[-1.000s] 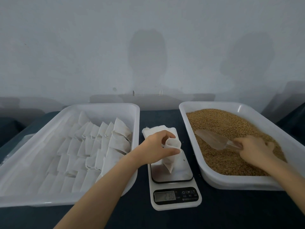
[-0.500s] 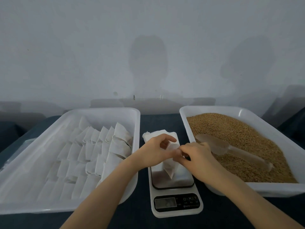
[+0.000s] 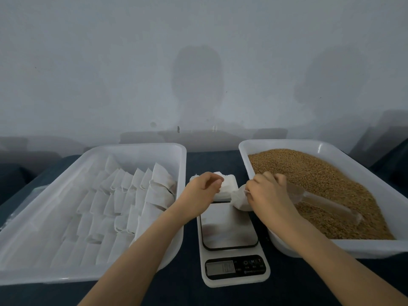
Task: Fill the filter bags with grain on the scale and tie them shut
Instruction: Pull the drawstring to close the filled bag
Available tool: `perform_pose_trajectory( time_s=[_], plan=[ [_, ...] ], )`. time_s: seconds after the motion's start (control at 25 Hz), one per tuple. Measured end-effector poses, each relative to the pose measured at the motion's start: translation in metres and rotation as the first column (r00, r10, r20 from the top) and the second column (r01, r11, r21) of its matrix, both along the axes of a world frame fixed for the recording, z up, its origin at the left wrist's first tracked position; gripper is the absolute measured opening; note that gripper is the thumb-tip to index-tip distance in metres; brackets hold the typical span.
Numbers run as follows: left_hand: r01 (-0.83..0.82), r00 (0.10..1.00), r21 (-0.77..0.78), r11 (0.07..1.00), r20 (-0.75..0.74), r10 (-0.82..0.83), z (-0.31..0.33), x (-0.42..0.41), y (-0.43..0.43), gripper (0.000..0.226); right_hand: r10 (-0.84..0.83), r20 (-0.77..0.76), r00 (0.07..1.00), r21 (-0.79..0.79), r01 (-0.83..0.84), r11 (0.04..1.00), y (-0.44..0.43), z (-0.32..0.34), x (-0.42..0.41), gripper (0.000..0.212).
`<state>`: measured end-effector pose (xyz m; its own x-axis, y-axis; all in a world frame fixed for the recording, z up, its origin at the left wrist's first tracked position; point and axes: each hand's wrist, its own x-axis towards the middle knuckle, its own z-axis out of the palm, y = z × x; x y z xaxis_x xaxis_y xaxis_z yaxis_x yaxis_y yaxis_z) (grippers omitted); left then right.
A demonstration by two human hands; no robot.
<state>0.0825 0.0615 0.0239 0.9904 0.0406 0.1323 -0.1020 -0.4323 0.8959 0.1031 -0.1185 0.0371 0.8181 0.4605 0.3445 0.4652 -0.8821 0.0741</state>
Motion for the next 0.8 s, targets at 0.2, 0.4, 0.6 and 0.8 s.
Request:
perform_pose_trajectory(
  time_s=[0.2, 0.4, 0.6, 0.8],
  plan=[
    [0.145, 0.989, 0.072, 0.987, 0.005, -0.146, 0.0, -0.004, 0.0, 0.048, 0.067, -0.036, 0.997, 0.211, -0.058, 0.976, 0.004, 0.016, -0.001, 0.016],
    [0.018, 0.985, 0.003, 1.0, 0.172, -0.019, 0.002, -0.003, 0.008, 0.029, 0.278, -0.192, 0.941, 0.609, -0.107, 0.786, -0.005, 0.027, -0.006, 0.009],
    [0.038, 0.996, -0.057, 0.998, 0.087, -0.033, 0.004, -0.002, 0.01, 0.035, 0.353, -0.238, 0.905, 0.684, -0.102, 0.722, -0.009, 0.028, -0.005, 0.024],
    [-0.007, 0.989, -0.064, 0.998, 0.148, 0.017, 0.009, -0.007, 0.016, 0.015, 0.343, -0.217, 0.914, 0.746, -0.072, 0.662, -0.009, 0.022, -0.003, 0.011]
  ],
)
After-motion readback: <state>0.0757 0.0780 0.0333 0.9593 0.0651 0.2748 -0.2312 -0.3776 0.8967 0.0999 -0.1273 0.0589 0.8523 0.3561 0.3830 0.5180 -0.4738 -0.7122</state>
